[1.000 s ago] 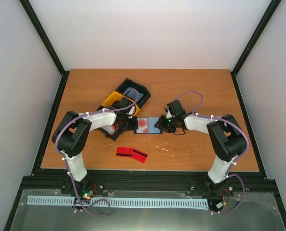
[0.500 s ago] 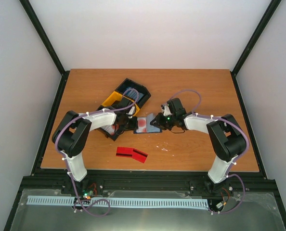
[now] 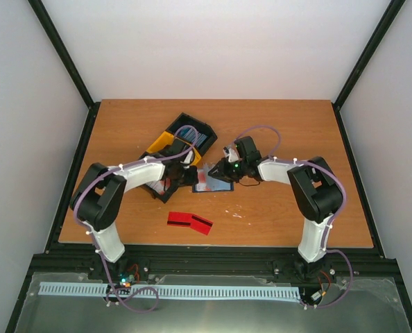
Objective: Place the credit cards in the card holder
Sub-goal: Turn over the card slot in the card holder.
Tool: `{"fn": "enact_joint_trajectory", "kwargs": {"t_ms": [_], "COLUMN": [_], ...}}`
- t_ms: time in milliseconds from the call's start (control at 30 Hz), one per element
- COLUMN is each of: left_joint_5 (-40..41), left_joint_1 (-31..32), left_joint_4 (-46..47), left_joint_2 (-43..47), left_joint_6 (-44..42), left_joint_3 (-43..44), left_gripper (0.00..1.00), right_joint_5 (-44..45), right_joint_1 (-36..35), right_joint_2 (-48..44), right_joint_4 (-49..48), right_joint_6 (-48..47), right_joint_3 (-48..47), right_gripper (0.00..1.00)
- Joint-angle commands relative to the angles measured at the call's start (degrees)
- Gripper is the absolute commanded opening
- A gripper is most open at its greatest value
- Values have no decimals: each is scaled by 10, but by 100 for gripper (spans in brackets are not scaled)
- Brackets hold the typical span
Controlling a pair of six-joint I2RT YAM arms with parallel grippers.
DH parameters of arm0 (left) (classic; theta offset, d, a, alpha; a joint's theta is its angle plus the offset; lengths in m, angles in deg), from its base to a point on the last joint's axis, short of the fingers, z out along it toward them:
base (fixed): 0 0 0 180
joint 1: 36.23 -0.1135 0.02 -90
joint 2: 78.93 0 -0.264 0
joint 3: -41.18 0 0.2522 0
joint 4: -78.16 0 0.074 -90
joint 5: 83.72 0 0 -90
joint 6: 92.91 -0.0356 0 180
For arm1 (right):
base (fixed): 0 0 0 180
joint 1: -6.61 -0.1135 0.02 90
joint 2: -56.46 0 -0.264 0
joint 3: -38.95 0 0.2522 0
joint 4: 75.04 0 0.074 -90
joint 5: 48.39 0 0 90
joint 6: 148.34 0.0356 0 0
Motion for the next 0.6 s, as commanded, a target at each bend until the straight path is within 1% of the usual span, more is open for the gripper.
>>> {"fn": "enact_joint_trajectory", "kwargs": {"t_ms": [0, 67, 133, 267, 500, 567], "left_joint_5": [21, 32, 39, 14, -36, -53], "left_joint_1": [5, 6, 5, 6, 3, 1], "left_joint_4": [5, 7, 19, 58, 91, 100], "left_joint_2": [47, 65, 86, 111, 94, 89], "left_joint_6": [11, 18, 21, 12, 13, 14], "left_joint_3": [-5, -9, -16, -23, -11, -11], "left_gripper": [21, 21, 22, 25, 26, 26], "right_joint_5": [40, 62, 69, 22, 25, 30], "right_joint_1": [-4, -6, -10, -18, -27, -27], "right_joint_2": [8, 6, 10, 27, 31, 29], "right_joint_4": [62, 93, 115, 117, 138, 148], "right_joint_6": [-26, -42, -62, -81, -98, -102], "right_joint_3": [-24, -31, -42, -56, -69, -69], "right_gripper": [21, 21, 25, 31, 30, 32]}}
